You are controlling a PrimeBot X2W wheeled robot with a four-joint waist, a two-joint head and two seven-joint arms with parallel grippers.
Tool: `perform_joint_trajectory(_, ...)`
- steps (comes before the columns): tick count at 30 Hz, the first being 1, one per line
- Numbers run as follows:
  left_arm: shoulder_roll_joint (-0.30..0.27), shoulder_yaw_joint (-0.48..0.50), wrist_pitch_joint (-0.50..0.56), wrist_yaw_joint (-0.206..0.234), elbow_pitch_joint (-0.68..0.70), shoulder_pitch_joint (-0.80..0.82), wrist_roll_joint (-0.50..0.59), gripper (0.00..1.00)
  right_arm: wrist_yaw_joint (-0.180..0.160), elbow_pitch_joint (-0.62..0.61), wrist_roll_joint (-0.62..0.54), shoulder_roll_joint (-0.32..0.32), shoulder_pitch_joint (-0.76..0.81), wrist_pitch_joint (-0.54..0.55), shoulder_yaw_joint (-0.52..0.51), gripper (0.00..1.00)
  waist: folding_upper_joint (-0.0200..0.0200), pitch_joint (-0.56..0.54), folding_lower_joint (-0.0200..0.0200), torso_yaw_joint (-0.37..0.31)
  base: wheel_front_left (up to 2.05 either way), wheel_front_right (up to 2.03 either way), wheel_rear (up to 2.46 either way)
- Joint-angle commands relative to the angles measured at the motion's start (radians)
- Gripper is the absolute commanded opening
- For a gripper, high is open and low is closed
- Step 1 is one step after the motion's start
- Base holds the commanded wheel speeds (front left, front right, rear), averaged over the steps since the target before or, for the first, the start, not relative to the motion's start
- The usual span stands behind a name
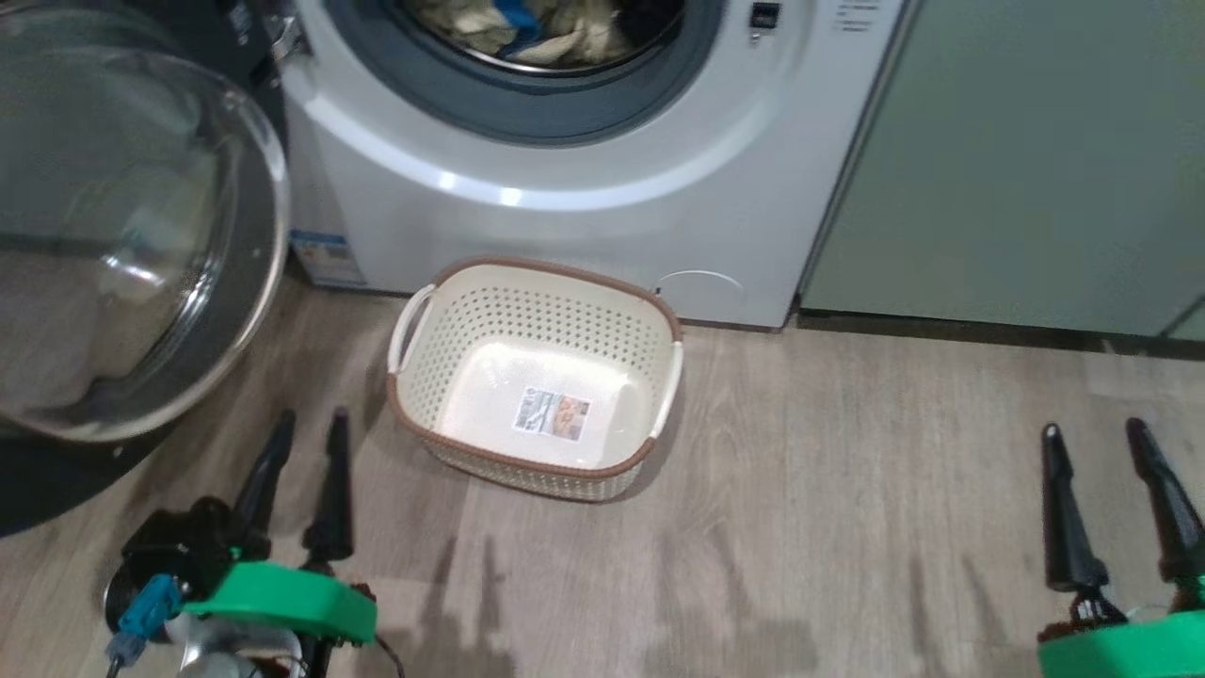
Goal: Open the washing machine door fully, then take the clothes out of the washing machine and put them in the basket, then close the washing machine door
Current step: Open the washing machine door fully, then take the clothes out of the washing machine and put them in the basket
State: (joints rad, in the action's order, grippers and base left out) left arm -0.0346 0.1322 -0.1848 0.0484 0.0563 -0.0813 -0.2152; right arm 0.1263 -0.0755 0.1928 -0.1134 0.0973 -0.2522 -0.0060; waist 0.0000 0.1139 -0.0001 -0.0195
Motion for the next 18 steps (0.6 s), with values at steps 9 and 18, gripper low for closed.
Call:
perform_joint_trajectory(9,-0.024,0.02,0.037,0.017,0.017,0.028,0.002,1.0,0.004,-0.024,0.001,-0.006,0.002,-0.01,0.045,1.0,0.0,-0.026,0.0001,-0.065,0.0,0.0,0.0)
perform_joint_trajectory(18,-0.03,0.011,0.05,0.037,0.022,0.035,0.016,1.0,0.004,-0.027,-0.001,0.002,0.003,-0.01,0.04,1.0,0.0,-0.022,0.0001,-0.082,0.0,0.0,0.0)
